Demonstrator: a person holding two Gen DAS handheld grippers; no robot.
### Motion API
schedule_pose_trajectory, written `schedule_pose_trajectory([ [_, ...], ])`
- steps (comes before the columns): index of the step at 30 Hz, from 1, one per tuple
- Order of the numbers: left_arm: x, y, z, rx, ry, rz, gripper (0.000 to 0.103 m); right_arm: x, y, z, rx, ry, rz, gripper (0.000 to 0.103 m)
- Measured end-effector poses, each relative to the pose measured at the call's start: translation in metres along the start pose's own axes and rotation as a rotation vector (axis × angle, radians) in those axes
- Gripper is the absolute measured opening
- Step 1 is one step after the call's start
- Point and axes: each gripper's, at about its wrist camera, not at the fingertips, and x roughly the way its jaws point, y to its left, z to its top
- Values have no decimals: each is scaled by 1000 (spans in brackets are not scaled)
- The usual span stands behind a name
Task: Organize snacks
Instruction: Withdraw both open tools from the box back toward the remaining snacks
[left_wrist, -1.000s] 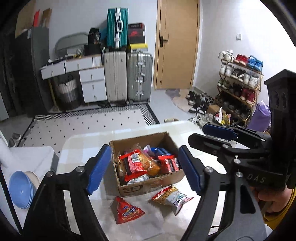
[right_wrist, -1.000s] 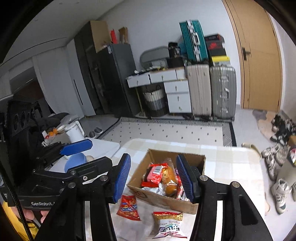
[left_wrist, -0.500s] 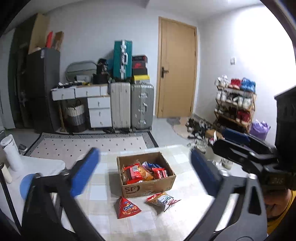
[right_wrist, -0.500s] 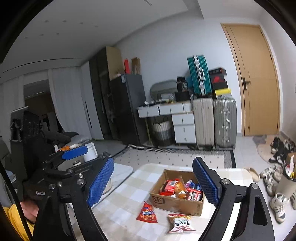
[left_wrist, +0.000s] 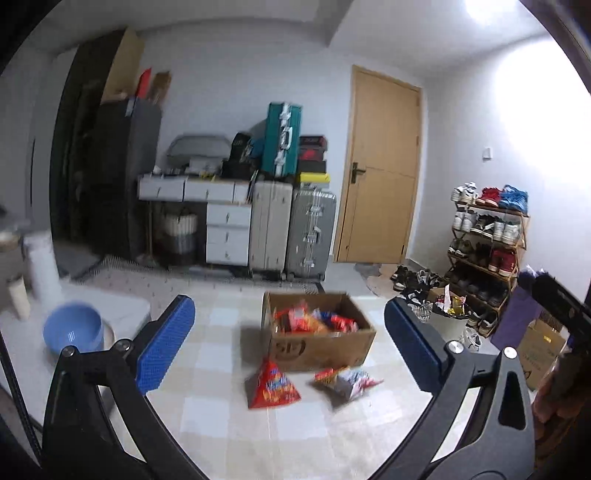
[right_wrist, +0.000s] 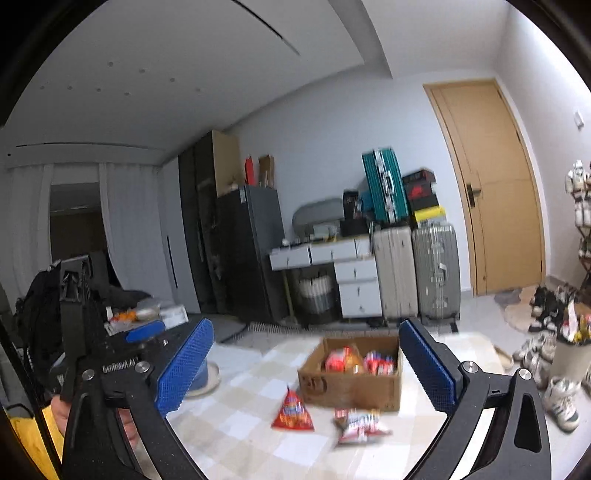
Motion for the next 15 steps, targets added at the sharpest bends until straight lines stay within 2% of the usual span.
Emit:
schedule_pose_trajectory([
  [4, 25, 17, -48, -37, 95, 23, 103, 21, -11, -41, 0, 83, -31, 102],
  [8, 58, 23, -101, -24, 189, 41, 103, 39, -24, -78, 51, 172, -43, 102],
  [15, 124, 26, -146, -8, 279, 77, 103, 68, -42, -115, 84, 226, -64, 102],
])
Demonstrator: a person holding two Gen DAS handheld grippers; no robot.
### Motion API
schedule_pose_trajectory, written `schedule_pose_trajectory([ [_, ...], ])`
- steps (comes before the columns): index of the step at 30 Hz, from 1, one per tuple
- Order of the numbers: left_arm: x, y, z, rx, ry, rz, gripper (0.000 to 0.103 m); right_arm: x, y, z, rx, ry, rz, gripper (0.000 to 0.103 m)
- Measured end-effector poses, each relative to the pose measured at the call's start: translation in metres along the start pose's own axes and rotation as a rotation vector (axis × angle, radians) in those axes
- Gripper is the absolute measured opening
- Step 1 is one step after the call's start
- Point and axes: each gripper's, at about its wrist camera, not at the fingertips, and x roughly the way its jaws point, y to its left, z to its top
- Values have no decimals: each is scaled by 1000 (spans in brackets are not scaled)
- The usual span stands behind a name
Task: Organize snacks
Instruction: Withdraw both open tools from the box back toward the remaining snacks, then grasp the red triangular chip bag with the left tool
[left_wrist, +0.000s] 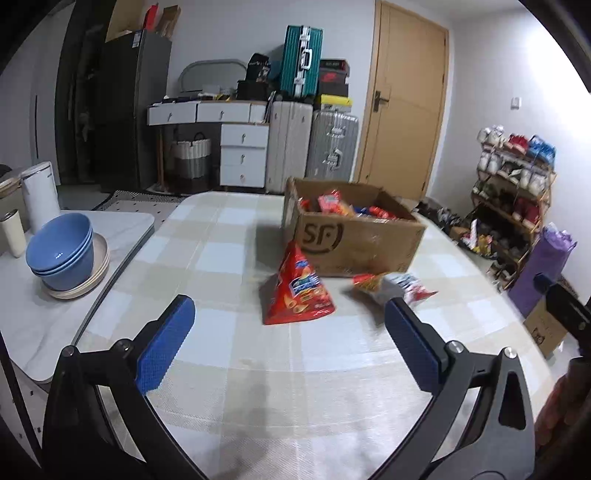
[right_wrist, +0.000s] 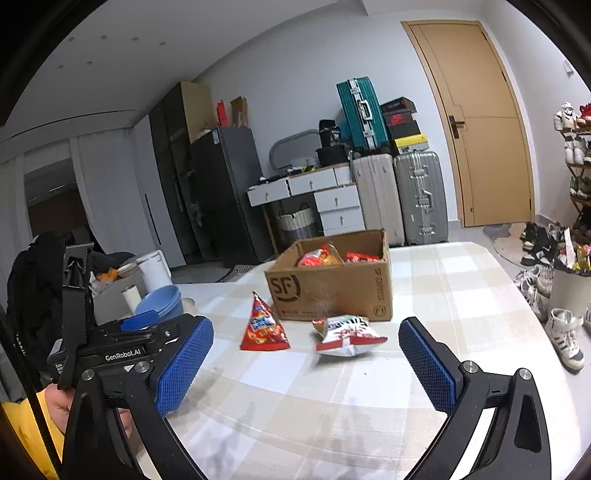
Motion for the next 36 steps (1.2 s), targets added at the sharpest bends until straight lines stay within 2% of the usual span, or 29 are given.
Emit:
schedule_pose_trajectory([
  [4, 48, 2, 4, -5, 43, 13, 103, 14, -12, -7, 22, 0, -8, 102],
  [8, 93, 5, 16, -16, 93, 23, 103, 36, -23, -14, 41, 49, -56, 102],
  [11, 125, 6, 22, -12, 150, 81, 103, 48, -33, -17, 66, 68, -73, 102],
  [13, 146, 5, 30, -15, 179, 58, 102, 55, -39, -19, 78, 84, -82, 102],
  [15, 162, 1, 34, 7, 182, 76, 102, 62, -44, -21, 94, 95, -81, 102],
  [21, 208, -4, 44, 11, 253, 48, 101, 69, -60, -26, 160, 115, -58, 102],
  [24, 232, -3, 43, 16, 284, 72, 93, 69, -68, -26, 197, 113, -49, 102],
  [27, 246, 1, 41, -22, 308, 19, 83, 69, -73, -27, 223, 113, -48, 102],
  [30, 256, -1, 38, -22, 338, -24, 58, 68, -74, -27, 233, 110, -48, 102],
  [31, 261, -2, 37, -25, 352, -55, 45, 67, -74, -27, 233, 108, -48, 102],
  [32, 262, -4, 36, -25, 348, -71, 40, 67, -74, -27, 232, 106, -48, 102],
  [36, 270, 1, 37, -53, 341, -100, 37, 65, -74, -28, 238, 104, -46, 102],
])
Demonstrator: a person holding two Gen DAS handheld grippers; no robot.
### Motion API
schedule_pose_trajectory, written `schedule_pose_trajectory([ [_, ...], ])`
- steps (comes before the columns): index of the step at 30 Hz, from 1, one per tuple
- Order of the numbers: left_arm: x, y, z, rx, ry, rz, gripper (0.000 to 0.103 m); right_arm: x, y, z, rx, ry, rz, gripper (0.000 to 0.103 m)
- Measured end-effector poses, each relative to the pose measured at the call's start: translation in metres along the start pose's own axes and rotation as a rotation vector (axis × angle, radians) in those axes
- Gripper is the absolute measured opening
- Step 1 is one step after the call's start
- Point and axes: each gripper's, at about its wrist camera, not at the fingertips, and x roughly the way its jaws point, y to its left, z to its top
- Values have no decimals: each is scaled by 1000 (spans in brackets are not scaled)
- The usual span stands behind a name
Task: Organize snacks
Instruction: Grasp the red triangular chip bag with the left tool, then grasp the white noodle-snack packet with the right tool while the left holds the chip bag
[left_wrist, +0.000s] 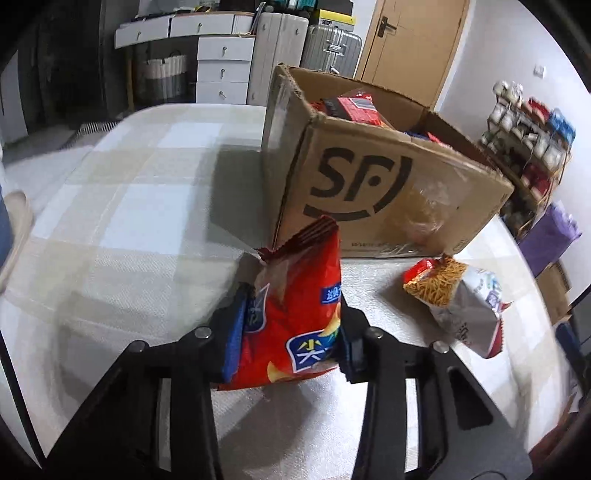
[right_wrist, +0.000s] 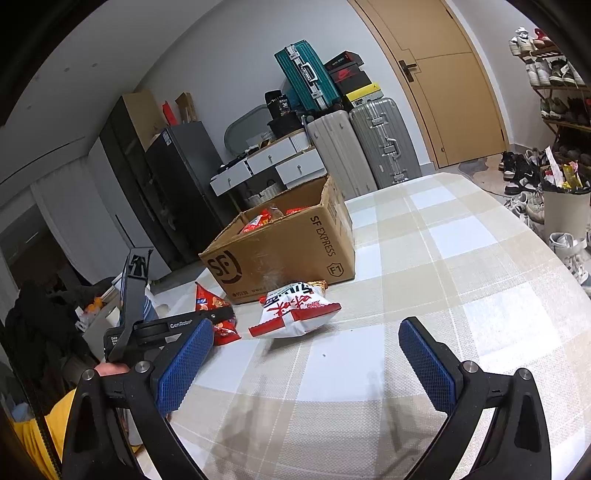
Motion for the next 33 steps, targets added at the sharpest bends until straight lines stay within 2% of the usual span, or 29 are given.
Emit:
schedule_pose_trajectory([
  [9, 2, 4, 4, -5, 10, -8, 35, -1, -8, 0, 47, 1, -4, 102],
  [12, -3, 7, 1, -17, 15, -19, 35, 4, -8, 0, 52, 33, -7, 102],
  [15, -34, 8, -16, -23, 2, -32, 35, 21, -1, 3, 1, 112, -27, 102],
  [20, -63, 11, -36, -30, -8, -62, 35, 48, 17, 29, -83, 151, -8, 102],
  [24, -83, 13, -55, -26, -10, -75, 35, 96, 28, 49, -169, 261, -39, 102],
  [29, -103, 17, -81, -39, -3, -92, 35, 156, 34, 47, -233, 456, -78, 102],
  [30, -106, 18, -85, -40, -2, -92, 35, 164, 34, 44, -239, 488, -110, 100],
  [32, -113, 19, -93, -45, 0, -91, 35, 173, 33, 39, -233, 532, -100, 78],
  [33, -116, 20, -95, -44, -2, -89, 35, 174, 35, 37, -240, 535, -95, 75],
])
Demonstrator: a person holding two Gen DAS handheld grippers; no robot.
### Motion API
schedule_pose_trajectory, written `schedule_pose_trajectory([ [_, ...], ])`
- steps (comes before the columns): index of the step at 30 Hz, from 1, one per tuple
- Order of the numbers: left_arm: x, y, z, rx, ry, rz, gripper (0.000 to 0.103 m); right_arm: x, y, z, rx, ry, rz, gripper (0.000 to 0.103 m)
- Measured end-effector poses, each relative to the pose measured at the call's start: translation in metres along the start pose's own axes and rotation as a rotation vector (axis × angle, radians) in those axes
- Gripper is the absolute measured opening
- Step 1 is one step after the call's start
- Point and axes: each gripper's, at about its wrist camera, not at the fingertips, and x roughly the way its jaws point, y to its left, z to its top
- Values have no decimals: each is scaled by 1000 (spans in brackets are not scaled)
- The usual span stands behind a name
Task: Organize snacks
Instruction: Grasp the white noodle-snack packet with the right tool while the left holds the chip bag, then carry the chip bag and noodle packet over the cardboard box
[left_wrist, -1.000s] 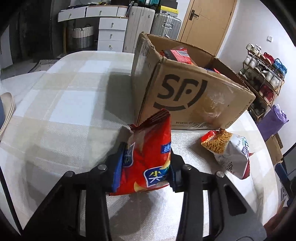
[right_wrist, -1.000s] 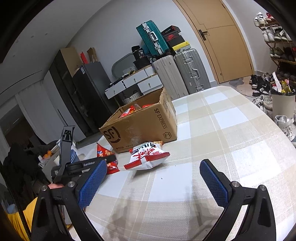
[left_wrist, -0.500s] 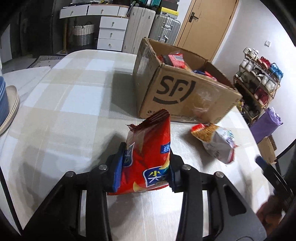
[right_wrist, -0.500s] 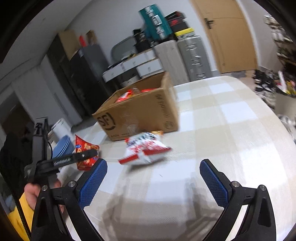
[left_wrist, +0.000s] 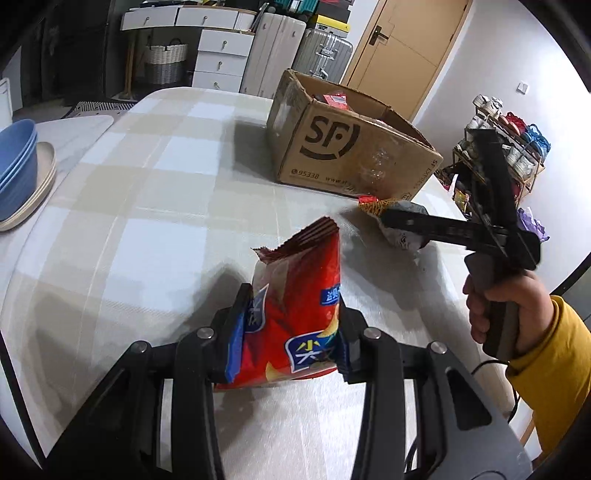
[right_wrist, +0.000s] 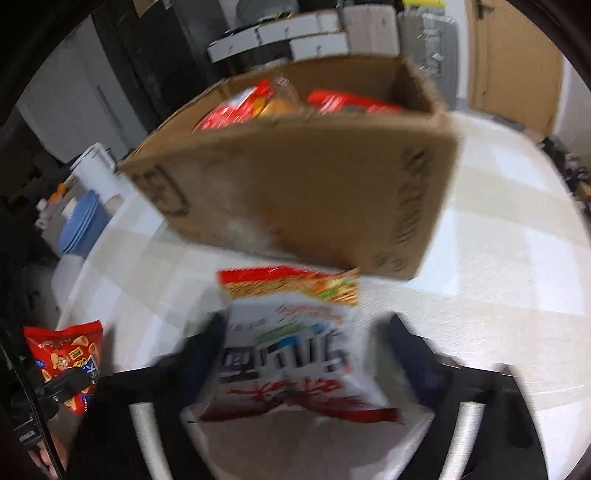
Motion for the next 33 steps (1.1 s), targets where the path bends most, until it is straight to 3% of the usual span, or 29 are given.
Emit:
schedule_pose_trajectory([
  [1, -3, 0, -2, 5, -3, 2, 35, -1, 2, -1, -8, -4, 0, 65],
  [5, -7, -1, -4, -5, -4, -4, 35, -8, 6, -10, 6, -3, 45, 56],
  [17, -39, -32, -3, 39, -44, -10, 35, -102, 22, -59, 28, -184, 173, 55],
  [26, -79, -75, 0, 116, -101, 4, 35, -192, 51, -79, 19, -395, 254, 55],
  [33, -126, -106, -6, 159, -157, -55, 35, -234, 66, -112, 16, -483, 272, 55],
])
